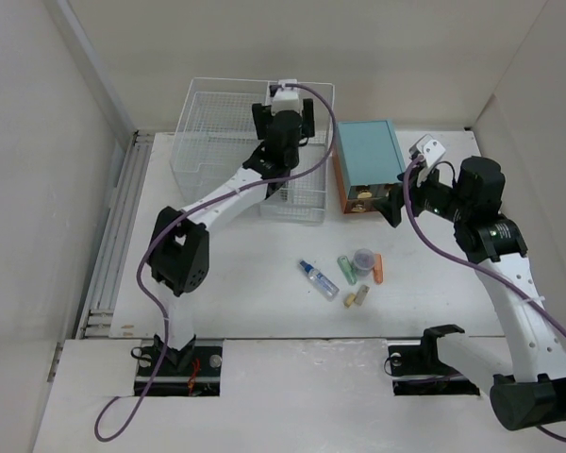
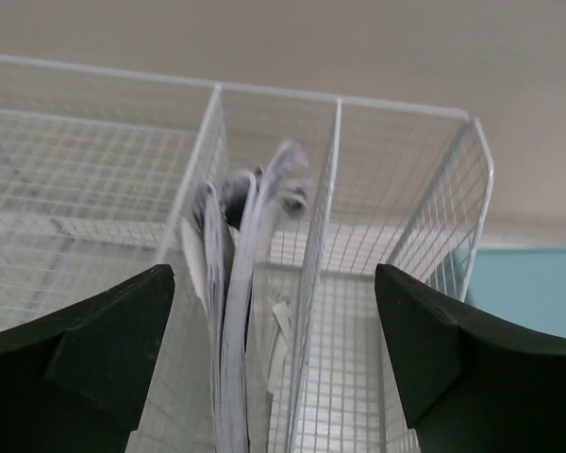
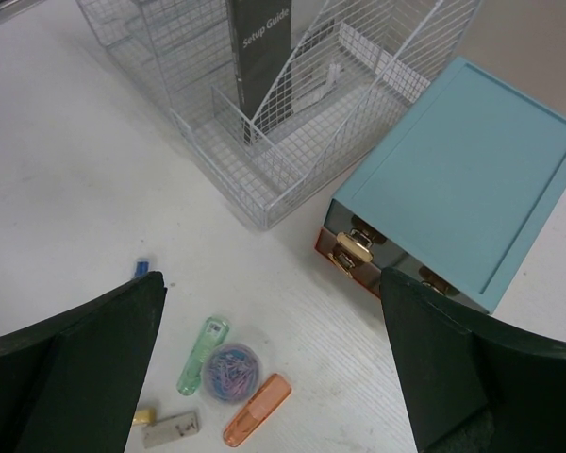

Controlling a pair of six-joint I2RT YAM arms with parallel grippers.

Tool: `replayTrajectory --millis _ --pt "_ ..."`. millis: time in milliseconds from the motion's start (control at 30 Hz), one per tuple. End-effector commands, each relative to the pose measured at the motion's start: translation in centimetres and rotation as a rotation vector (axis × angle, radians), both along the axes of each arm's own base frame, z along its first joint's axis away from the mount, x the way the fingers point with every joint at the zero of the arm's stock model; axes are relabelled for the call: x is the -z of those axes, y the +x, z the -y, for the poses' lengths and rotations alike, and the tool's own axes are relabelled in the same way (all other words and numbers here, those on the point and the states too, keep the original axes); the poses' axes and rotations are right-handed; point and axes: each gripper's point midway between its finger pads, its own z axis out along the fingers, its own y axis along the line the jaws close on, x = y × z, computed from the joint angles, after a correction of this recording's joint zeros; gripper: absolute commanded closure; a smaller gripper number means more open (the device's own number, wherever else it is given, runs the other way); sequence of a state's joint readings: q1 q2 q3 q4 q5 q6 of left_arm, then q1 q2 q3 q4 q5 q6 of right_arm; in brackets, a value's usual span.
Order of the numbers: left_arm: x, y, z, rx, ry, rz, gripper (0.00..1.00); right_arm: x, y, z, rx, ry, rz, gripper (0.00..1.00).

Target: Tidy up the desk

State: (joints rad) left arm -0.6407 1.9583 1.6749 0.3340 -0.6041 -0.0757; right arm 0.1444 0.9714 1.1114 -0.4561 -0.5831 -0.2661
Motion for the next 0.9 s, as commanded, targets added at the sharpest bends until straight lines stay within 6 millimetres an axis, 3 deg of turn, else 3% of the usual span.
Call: replayTrajectory --millis 0,67,100,133,167,200,233,267,300,333,367,400,433,467,500,533,567,600,633,667,700,733,767,800,867 --pt "-9.1 -1.9 -2.2 -0.029 -0.111 0.174 0.15 -1.1 0.2 -0.2 -0.018 0.004 0.052 0.00" --pt "-10.9 -3.2 -1.5 0.007 -0.123 0.200 0.19 -1.1 0.2 -0.2 -0.018 0.004 0.052 0.00" --pt "-11.9 -3.8 -1.2 0.017 -0.125 0.216 0.29 -1.1 0.3 0.0 -0.005 0.000 0.053 0.00" --pt "-13.4 -4.8 -1.1 0.030 -0.144 0.238 0.56 -1.0 0.5 0.3 0.012 -0.005 0.054 0.11" --pt "-14.4 -6.0 -0.2 0.056 -0.144 0.251 0.73 -0.4 1.0 0.4 0.022 -0.010 0.042 0.24" --pt "-15.2 -6.8 -0.4 0.045 -0.159 0.262 0.88 0.0 1.5 0.7 0.050 -0.012 0.024 0.46" --pt "-15.2 -7.5 -0.2 0.056 -0.152 0.251 1.00 0.1 1.8 0.8 0.069 -0.008 0.025 0.81" --pt "-16.0 -8.8 -0.8 0.058 -0.170 0.245 1.00 0.4 2.2 0.9 0.090 0.006 0.007 0.95" --pt "-16.3 -9.8 -0.8 0.072 -0.189 0.243 1.00 1.3 2.6 0.9 0.093 0.009 -0.020 1.00" --pt "-15.1 -10.3 -1.1 0.074 -0.213 0.215 1.00 1.9 3.0 1.0 0.103 0.004 -0.028 1.00" --pt "-16.5 -11.9 -2.1 0.092 -0.256 0.230 1.00 2.1 3.3 0.9 0.105 0.010 -0.036 1.00" --pt "-16.1 -12.7 -2.6 0.102 -0.266 0.213 1.00 3.5 3.5 0.8 0.108 0.012 -0.068 0.93" --pt "-15.8 -13.4 -3.1 0.103 -0.281 0.202 0.92 4.4 3.5 0.2 0.078 0.029 -0.101 0.80" --pt "-14.1 -13.9 -3.1 0.120 -0.296 0.166 0.88 4.7 3.7 -0.2 0.057 0.037 -0.095 0.65" --pt "-14.2 -15.3 -4.0 0.136 -0.302 0.146 0.81 5.0 3.5 -0.6 0.046 0.064 -0.113 0.62" --pt "-13.7 -15.8 -4.7 0.135 -0.308 0.121 0.67 6.7 3.5 -0.8 0.040 0.073 -0.153 0.58" --pt "-11.7 -16.5 -4.7 0.153 -0.299 0.070 0.39 6.8 3.9 -1.1 0.029 0.092 -0.143 0.55" --pt "-12.1 -18.0 -5.4 0.178 -0.344 0.059 0.31 7.1 3.9 -1.2 0.033 0.105 -0.148 0.54" --pt "-10.6 -19.0 -5.8 0.190 -0.334 0.020 0.25 8.2 3.9 -1.3 0.045 0.128 -0.190 0.52" --pt "-9.9 -20.0 -5.7 0.236 -0.333 0.008 0.21 8.5 4.5 -1.2 0.061 0.134 -0.195 0.52" --pt "-6.7 -20.9 -6.0 0.244 -0.312 -0.048 0.17 8.8 5.0 -1.1 0.084 0.146 -0.198 0.52" --pt "-7.6 -22.5 -7.2 0.264 -0.349 -0.017 0.17 9.1 5.4 -1.0 0.116 0.164 -0.217 0.52" --pt "-6.9 -23.4 -7.5 0.287 -0.346 -0.028 0.16 10.1 6.0 -1.3 0.124 0.153 -0.236 0.51" --pt "-4.8 -24.0 -7.9 0.282 -0.339 -0.054 0.16 10.5 6.6 -1.3 0.165 0.144 -0.248 0.49" --pt "-4.9 -25.6 -9.2 0.298 -0.355 -0.035 0.15 11.2 7.3 -1.9 0.190 0.144 -0.282 0.47"
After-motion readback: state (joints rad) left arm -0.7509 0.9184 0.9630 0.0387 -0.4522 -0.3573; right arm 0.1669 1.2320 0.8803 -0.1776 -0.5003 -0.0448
